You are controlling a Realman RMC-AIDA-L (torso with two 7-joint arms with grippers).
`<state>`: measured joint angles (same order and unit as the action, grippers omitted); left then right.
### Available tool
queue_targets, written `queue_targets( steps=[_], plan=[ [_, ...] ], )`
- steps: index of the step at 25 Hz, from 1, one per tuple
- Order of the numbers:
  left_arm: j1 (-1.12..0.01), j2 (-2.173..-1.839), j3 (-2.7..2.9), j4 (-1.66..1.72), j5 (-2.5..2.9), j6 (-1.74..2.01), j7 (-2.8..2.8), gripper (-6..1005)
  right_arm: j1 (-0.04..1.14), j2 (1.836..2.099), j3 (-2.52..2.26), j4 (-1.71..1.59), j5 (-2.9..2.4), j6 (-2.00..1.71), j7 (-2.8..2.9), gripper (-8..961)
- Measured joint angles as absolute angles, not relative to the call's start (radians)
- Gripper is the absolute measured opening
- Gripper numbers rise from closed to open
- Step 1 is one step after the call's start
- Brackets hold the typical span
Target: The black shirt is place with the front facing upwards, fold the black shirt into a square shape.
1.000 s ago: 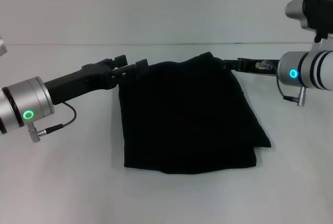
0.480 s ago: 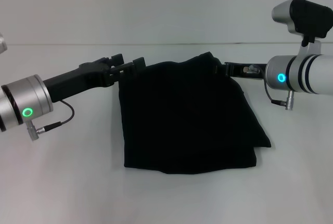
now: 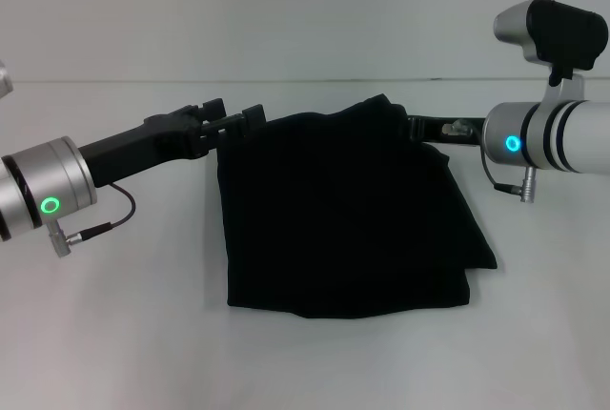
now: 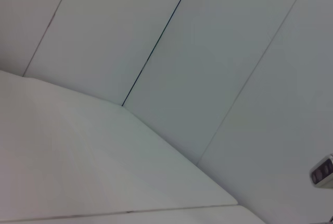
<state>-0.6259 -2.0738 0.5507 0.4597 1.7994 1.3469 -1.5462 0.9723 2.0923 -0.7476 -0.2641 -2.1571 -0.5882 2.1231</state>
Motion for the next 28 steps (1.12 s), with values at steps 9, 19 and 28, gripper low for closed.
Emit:
queue_targets(
  steps=[9, 19, 28],
  plan=[
    [-0.626, -2.074, 0.551, 0.458, 1.799, 1.347, -1.548, 947, 0.928, 2.088, -0.741, -0.301, -2.091, -0.623, 2.099, 39],
    [-0.63, -2.081, 0.562, 0.459, 1.8, 1.347, -1.544, 947, 0.837, 2.076, -0.739, -0.349, -2.003, -0.724, 2.11, 41],
    [-0.635, -2.083, 0.567, 0.455, 1.801, 1.323, -1.542, 947, 0.806, 2.069, -0.739, -0.394, -1.995, -0.797, 2.1, 64]
  ],
)
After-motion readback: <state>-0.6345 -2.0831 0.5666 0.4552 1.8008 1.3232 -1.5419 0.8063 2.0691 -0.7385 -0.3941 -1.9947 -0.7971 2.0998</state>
